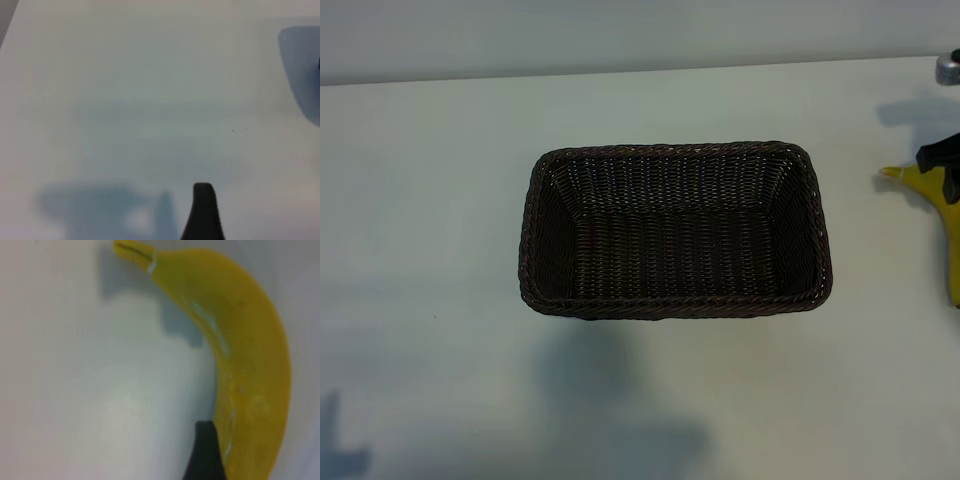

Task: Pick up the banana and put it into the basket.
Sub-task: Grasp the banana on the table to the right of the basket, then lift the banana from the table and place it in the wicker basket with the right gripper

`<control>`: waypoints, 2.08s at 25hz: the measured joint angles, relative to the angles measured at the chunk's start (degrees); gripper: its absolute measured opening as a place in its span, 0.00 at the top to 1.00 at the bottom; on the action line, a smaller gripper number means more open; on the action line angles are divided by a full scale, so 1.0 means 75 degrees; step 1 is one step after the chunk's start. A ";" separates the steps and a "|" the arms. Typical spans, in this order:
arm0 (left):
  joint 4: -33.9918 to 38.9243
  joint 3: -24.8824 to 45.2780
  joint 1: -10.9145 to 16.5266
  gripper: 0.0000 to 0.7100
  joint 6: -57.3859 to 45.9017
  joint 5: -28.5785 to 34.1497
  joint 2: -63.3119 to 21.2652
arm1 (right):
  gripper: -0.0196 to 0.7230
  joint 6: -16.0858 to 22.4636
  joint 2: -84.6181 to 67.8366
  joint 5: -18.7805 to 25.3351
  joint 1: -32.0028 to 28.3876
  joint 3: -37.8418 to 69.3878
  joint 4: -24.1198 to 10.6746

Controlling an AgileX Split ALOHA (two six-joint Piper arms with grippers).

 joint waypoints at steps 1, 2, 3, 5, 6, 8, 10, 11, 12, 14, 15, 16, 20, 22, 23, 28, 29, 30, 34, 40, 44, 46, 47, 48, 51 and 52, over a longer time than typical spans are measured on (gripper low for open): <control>0.0000 0.0000 0.0000 0.17 0.0000 0.0000 0.0000 | 0.21 0.0000 0.0072 0.0000 0.0000 0.0000 -0.0016; 0.0000 0.0000 0.0000 0.17 0.0007 0.0000 0.0000 | 0.21 0.0000 0.0160 0.0000 0.0000 0.0000 -0.0051; 0.0000 0.0000 0.0000 0.17 0.0007 0.0000 0.0000 | 0.21 0.0000 0.0233 0.0000 0.0000 0.0000 -0.0066; 0.0000 0.0000 0.0000 0.17 0.0007 0.0000 0.0000 | 0.21 0.0003 0.0342 0.0000 0.0000 0.0000 -0.0109; 0.0000 0.0000 0.0000 0.17 0.0007 0.0000 0.0000 | 0.21 0.0012 0.0385 -0.0002 0.0000 0.0000 -0.0115; 0.0000 0.0000 0.0000 0.17 0.0007 0.0000 0.0000 | 0.21 0.0018 0.0485 -0.0002 0.0000 0.0000 -0.0118; 0.0000 0.0000 0.0000 0.17 0.0007 0.0000 0.0000 | 0.21 0.0018 0.0605 -0.0009 0.0000 0.0000 -0.0124; 0.0000 0.0000 0.0000 0.17 0.0007 0.0000 0.0000 | 0.21 0.0018 0.0666 -0.0019 0.0000 0.0000 -0.0124; 0.0000 0.0000 0.0000 0.17 0.0007 0.0000 0.0000 | 0.21 0.0018 0.0719 -0.0030 0.0000 0.0000 -0.0124; 0.0000 0.0000 0.0000 0.17 0.0007 0.0000 0.0000 | 0.21 0.0018 0.0819 -0.0063 0.0000 0.0000 -0.0124; 0.0000 0.0000 0.0000 0.17 0.0007 0.0000 0.0000 | 0.21 0.0018 0.0856 -0.0082 0.0000 0.0000 -0.0124; 0.0000 0.0000 0.0000 0.17 0.0007 0.0000 0.0000 | 0.21 0.0018 0.0892 -0.0108 0.0000 0.0000 -0.0124; 0.0000 0.0000 0.0000 0.17 0.0007 0.0000 0.0000 | 0.21 0.0018 0.1036 -0.0232 0.0000 0.0000 -0.0124; 0.0000 0.0000 0.0000 0.17 0.0007 0.0000 0.0000 | 0.21 0.0018 0.1107 -0.0239 0.0000 0.0000 -0.0124; 0.0000 0.0000 0.0000 0.17 0.0007 0.0000 0.0000 | 0.21 0.0018 0.1116 -0.0247 0.0000 0.0000 -0.0124; 0.0000 0.0000 0.0000 0.17 0.0007 0.0000 0.0000 | 0.39 0.0131 0.1183 -0.0282 0.0000 0.0000 -0.0209; 0.0000 0.0000 0.0000 0.17 0.0007 0.0000 0.0000 | 0.41 0.0211 0.1183 -0.0275 0.0000 0.0000 -0.0265; 0.0000 0.0000 0.0000 0.17 0.0007 0.0000 0.0000 | 0.41 0.0278 0.1183 -0.0267 0.0000 0.0000 -0.0344; 0.0000 0.0000 0.0000 0.17 0.0015 0.0000 0.0000 | 0.41 0.0631 0.1183 -0.0068 0.0000 0.0000 -0.0836; 0.0000 0.0000 0.0000 0.17 0.0028 0.0000 0.0000 | 0.41 0.0676 0.0852 0.0333 0.0000 0.0000 -0.0973; 0.0000 0.0000 0.0000 0.17 0.0028 0.0000 0.0000 | 0.41 0.0659 0.0070 0.0614 0.0007 0.0000 -0.0883; 0.0000 0.0000 0.0000 0.17 0.0028 0.0000 0.0000 | 0.41 0.0556 -0.0428 0.0807 0.0007 0.0000 -0.0733; 0.0000 0.0000 0.0000 0.17 0.0028 0.0000 0.0000 | 0.41 0.0467 -0.0684 0.0929 0.0007 0.0000 -0.0597; 0.0000 0.0000 0.0000 0.17 0.0028 0.0000 0.0000 | 0.41 0.0356 -0.0887 0.1035 0.0007 0.0000 -0.0440; 0.0000 0.0000 0.0000 0.17 0.0028 0.0000 0.0000 | 0.41 0.0060 -0.1490 0.1306 0.0007 0.0000 -0.0005; 0.0000 0.0000 0.0000 0.17 0.0028 0.0000 0.0000 | 0.41 -0.0013 -0.1654 0.1342 0.0007 0.0000 0.0131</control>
